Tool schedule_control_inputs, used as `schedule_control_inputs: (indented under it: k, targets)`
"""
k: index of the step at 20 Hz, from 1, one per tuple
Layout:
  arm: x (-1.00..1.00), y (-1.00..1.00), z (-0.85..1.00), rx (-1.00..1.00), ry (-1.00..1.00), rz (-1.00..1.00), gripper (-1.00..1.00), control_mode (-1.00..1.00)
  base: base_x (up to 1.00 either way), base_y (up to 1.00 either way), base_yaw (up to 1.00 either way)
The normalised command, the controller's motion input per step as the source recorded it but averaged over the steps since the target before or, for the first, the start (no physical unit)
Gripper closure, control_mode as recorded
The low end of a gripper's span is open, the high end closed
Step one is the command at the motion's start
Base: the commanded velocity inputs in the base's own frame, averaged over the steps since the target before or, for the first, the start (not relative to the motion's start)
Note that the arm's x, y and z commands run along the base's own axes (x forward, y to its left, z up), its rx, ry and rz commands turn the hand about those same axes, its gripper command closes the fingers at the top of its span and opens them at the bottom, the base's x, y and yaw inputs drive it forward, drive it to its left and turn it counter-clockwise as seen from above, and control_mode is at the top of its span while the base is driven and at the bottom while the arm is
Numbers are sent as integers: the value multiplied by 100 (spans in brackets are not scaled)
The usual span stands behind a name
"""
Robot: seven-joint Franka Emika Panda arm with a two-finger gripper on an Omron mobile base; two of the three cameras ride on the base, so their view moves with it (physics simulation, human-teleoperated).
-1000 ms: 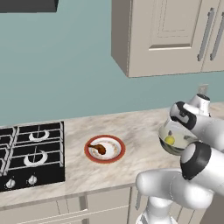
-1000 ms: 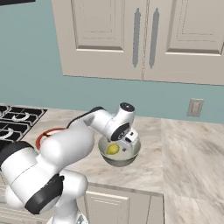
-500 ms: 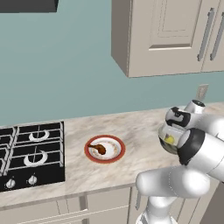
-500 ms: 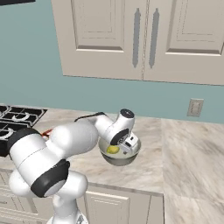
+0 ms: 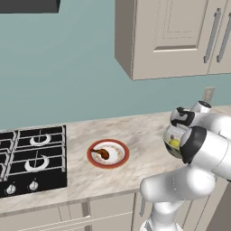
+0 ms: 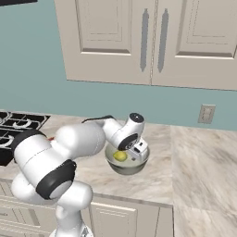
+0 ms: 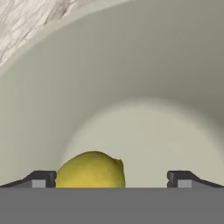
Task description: Place the chicken drumstick on the plate and place the lemon on the same plate.
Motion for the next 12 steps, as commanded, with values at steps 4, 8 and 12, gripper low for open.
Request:
schedule_control_inputs:
  k: [4,8,12]
  targets:
    - [-27,11,-15,0,0,-2,-100,-100,0,0,0]
    - [-28,23,-10,4,0,-10,-100,-100,0,0,0]
    - [-13,27,-1,7,0,-14,-100,-100,0,0,0]
